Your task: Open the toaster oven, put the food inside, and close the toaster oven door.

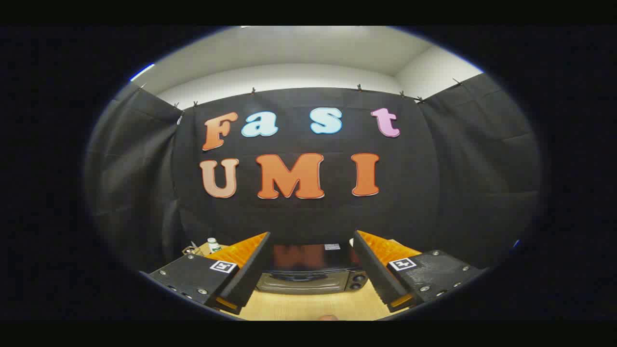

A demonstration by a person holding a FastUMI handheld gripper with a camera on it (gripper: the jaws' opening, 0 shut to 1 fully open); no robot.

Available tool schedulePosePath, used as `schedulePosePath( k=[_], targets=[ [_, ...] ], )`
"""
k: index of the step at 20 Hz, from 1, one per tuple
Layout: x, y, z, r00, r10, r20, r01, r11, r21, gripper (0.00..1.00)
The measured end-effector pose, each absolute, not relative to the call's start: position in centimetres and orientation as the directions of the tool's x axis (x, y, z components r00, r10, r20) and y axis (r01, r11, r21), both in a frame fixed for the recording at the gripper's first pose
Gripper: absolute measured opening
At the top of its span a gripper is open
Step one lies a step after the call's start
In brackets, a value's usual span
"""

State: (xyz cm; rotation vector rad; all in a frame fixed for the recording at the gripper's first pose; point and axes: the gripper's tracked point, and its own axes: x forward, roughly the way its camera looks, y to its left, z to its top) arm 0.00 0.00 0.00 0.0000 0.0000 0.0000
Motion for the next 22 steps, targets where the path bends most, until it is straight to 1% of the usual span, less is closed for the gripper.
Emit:
schedulePosePath(
  k=[4, 12, 22],
  targets=[
    [-0.3, 0.3, 0.6, 1.0, 0.003, 0.021, -0.002, 1.0, -0.027, 0.99],
    [-0.5, -0.5, 0.3, 1.0, -0.006, 0.026, 0.006, 1.0, -0.001, 0.99],
    [-0.1, 0.1, -1.2, 1.0, 0.001, -0.005, -0.001, 1.0, -0.004, 0.99]
  ],
)
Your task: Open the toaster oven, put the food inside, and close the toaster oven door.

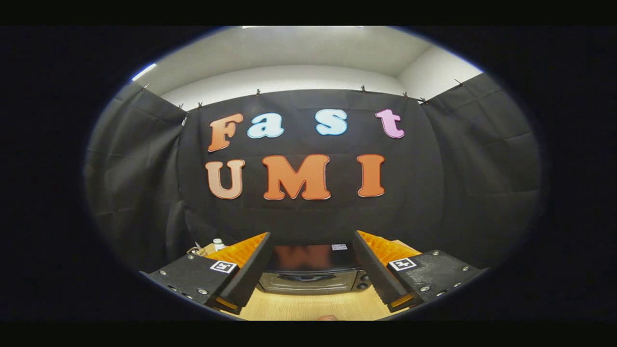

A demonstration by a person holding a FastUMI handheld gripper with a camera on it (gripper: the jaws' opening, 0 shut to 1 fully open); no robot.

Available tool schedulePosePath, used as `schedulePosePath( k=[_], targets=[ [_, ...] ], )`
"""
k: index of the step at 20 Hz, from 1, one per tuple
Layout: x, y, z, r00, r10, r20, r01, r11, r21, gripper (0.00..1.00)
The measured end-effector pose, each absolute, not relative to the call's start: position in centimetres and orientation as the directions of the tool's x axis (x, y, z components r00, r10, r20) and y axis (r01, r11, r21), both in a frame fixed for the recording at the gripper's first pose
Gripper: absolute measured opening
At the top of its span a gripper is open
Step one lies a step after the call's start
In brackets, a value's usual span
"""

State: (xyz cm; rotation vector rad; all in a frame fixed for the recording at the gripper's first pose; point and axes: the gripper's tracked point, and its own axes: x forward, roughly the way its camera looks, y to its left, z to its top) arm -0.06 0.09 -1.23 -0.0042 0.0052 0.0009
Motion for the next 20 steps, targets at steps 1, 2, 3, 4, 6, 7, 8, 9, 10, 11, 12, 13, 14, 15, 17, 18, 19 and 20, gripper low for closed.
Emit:
schedulePosePath(
  k=[1, 2, 3, 4, 6, 7, 8, 9, 10, 11, 12, 13, 14, 15, 17, 18, 19, 20],
  targets=[
    [-0.1, 0.0, -1.2, 1.0, -0.001, -0.004, 0.001, 1.0, -0.005, 0.99],
    [-0.1, -0.1, -1.2, 1.0, -0.003, -0.002, 0.003, 1.0, -0.005, 0.99],
    [-0.1, -0.2, -1.1, 1.0, -0.006, -0.001, 0.006, 1.0, -0.002, 0.99],
    [-0.2, -0.3, -1.2, 1.0, -0.007, -0.002, 0.007, 1.0, 0.001, 0.99],
    [-0.3, -0.2, -1.3, 1.0, -0.007, -0.004, 0.007, 1.0, 0.001, 0.99],
    [-0.3, -0.3, -1.3, 1.0, -0.007, -0.003, 0.007, 1.0, -0.004, 0.99],
    [-0.3, -0.4, -1.4, 1.0, -0.01, -0.002, 0.01, 1.0, -0.011, 0.99],
    [-0.3, -0.5, -1.5, 1.0, -0.013, -0.002, 0.013, 1.0, -0.017, 0.99],
    [-0.4, -0.6, -1.7, 1.0, -0.014, -0.003, 0.014, 1.0, -0.02, 0.99],
    [-0.5, -0.6, -2.0, 1.0, -0.012, -0.005, 0.012, 1.0, -0.021, 0.99],
    [-0.6, -0.7, -2.5, 1.0, -0.012, -0.01, 0.012, 1.0, -0.02, 0.99],
    [-0.7, -0.8, -3.0, 1.0, -0.013, -0.015, 0.013, 1.0, -0.017, 0.99],
    [-0.9, -1.0, -3.6, 1.0, -0.012, -0.021, 0.012, 1.0, -0.013, 0.99],
    [-1.1, -1.1, -4.3, 1.0, -0.011, -0.027, 0.01, 1.0, -0.01, 0.99],
    [-0.8, -1.4, -6.0, 0.999, -0.011, -0.049, 0.01, 1.0, -0.009, 0.99],
    [-0.5, -1.6, -6.8, 0.998, -0.014, -0.057, 0.014, 1.0, -0.012, 0.99],
    [0.1, -1.8, -7.6, 0.998, -0.02, -0.066, 0.019, 1.0, -0.018, 0.99],
    [0.8, -1.9, -8.4, 0.997, -0.024, -0.075, 0.022, 1.0, -0.022, 0.99]
  ],
)
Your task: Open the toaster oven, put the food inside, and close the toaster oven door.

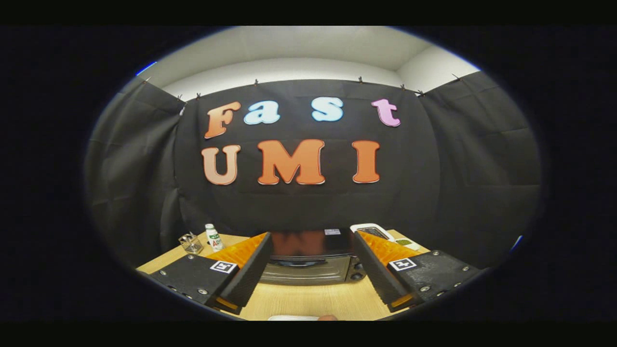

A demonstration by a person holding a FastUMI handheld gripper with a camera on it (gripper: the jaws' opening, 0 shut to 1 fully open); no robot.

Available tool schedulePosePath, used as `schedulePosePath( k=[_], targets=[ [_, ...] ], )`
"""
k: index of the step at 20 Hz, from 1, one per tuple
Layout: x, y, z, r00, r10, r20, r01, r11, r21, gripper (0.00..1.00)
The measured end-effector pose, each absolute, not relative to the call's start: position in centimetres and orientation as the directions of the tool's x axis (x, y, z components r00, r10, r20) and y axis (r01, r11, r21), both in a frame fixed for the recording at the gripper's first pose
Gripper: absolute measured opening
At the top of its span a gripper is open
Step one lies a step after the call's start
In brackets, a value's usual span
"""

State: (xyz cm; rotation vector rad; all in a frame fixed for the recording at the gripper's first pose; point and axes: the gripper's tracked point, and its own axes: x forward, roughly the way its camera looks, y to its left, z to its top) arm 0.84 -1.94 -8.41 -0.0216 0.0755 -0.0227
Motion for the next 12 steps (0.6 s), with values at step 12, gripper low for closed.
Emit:
schedulePosePath(
  k=[12],
  targets=[
    [14.7, 1.9, -20.9, 0.949, -0.02, -0.316, 0.011, 0.999, -0.032, 0.99]
  ],
)
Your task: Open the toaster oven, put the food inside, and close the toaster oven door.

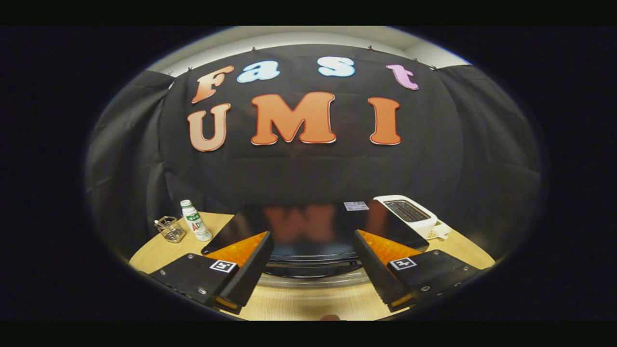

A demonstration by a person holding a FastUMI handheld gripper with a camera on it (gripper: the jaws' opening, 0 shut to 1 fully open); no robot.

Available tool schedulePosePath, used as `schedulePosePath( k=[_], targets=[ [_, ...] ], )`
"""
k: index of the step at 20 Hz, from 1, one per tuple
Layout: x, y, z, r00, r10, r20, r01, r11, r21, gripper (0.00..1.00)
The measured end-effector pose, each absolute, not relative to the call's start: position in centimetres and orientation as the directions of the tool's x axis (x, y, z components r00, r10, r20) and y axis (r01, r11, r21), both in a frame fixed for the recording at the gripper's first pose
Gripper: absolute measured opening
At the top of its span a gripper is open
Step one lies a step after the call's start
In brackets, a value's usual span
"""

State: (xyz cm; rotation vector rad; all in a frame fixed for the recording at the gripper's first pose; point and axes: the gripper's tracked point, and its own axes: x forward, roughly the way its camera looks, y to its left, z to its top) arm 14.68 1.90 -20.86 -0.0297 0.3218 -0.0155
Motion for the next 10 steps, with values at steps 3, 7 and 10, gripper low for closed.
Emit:
schedulePosePath(
  k=[3, 7, 10],
  targets=[
    [14.9, 2.4, -22.5, 0.934, -0.013, -0.357, -0.004, 0.999, -0.047, 0.99],
    [13.7, 2.3, -23.0, 0.933, -0.003, -0.361, -0.011, 0.999, -0.035, 0.99],
    [11.5, 2.1, -23.0, 0.942, 0.023, -0.336, -0.035, 0.999, -0.032, 1.0]
  ],
)
